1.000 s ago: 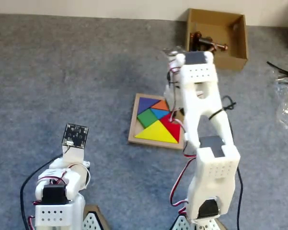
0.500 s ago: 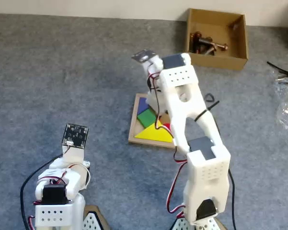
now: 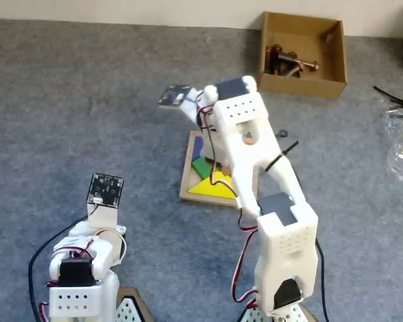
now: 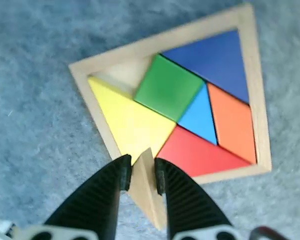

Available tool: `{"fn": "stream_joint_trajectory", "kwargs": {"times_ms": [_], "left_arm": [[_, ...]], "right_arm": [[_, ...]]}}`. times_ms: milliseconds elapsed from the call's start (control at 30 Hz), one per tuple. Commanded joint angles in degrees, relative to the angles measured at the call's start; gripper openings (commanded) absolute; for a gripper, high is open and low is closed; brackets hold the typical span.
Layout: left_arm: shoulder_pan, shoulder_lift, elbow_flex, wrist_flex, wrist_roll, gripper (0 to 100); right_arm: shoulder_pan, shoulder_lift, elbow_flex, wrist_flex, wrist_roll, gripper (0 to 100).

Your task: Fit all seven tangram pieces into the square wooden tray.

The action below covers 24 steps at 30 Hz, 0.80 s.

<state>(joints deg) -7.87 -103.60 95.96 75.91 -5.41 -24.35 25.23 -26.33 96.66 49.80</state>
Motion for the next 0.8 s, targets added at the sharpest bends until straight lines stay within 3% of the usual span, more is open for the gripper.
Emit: {"fn": "stream_joint_trajectory", "kwargs": {"times_ms": [0, 167, 767], "left_arm": [[1.3, -0.3, 1.2, 0.1, 0.2, 1], [1.3, -0.3, 1.2, 0.1, 0.2, 1], [1.3, -0.3, 1.2, 0.1, 0.2, 1]], "right_arm": [[-2.9, -4.1, -0.3, -1.1, 5.5, 0.4], [-4.7, -3.1, -0.3, -1.9, 10.8, 0.4], [-8.7, 3.6, -0.5, -9.9, 11.1, 0.4]]}}
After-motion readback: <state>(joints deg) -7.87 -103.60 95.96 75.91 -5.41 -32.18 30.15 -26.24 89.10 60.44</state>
